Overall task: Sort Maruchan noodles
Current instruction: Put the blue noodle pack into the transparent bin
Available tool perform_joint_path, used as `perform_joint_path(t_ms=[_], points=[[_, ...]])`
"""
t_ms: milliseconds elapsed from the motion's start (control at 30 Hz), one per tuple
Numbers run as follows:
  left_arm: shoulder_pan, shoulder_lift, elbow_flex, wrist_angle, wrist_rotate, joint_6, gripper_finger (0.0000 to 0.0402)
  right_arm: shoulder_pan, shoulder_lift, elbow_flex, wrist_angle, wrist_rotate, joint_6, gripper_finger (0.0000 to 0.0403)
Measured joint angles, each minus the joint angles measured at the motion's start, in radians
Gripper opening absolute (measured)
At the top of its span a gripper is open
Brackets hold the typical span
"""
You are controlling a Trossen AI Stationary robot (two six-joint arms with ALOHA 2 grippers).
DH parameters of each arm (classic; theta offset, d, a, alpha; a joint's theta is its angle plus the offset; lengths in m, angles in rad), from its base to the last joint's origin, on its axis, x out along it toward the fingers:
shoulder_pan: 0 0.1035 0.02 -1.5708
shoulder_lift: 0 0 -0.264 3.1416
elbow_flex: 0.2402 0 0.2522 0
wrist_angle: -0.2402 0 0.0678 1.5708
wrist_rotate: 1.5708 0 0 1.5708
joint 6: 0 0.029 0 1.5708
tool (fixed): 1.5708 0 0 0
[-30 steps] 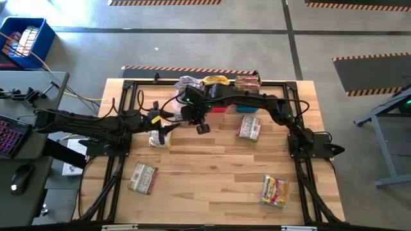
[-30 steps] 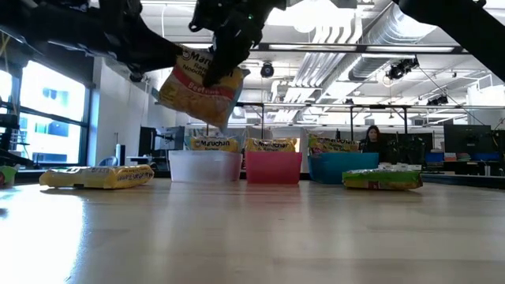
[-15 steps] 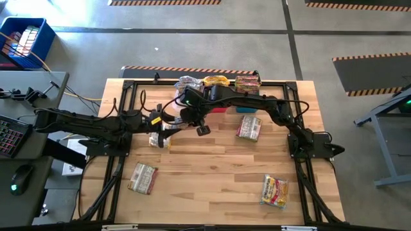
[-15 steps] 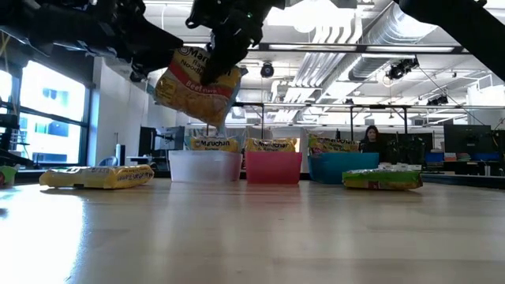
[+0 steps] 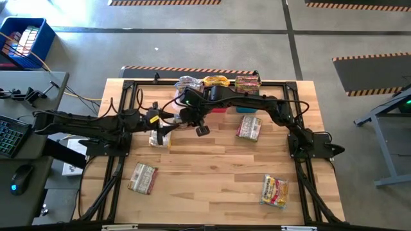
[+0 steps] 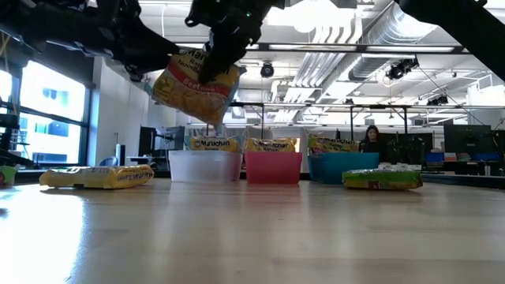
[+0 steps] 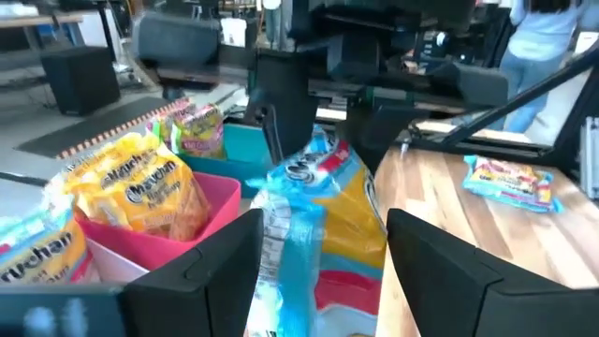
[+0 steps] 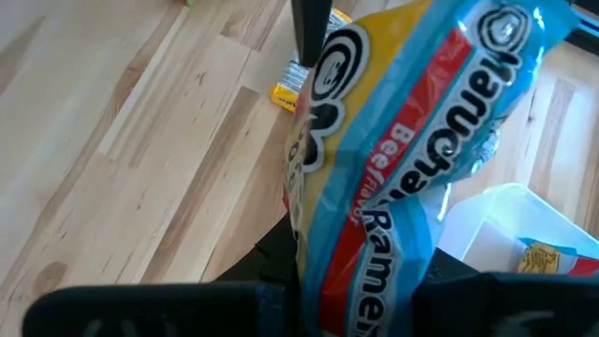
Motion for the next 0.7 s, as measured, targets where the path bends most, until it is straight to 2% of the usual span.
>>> perform_joint_path(t_ms=[233,367,700], points=[[0.000,0.001,0.004,-0.050,0.026,-0.013,0.0226,0.005,0.000,0.000,-0.002,0.000,0.000,0.0067],[0.001,0.004,0.052,-0.066,0.034,-0.004,0.0233,0.012,0.000,0.000,0.002,0.000,-0.006,0.0067],[0.063,0.177,0.163,-0.116,0.091,0.031,0.0239,0.012,0.000,0.000,0.016,-0.001,-0.007,0.0067]])
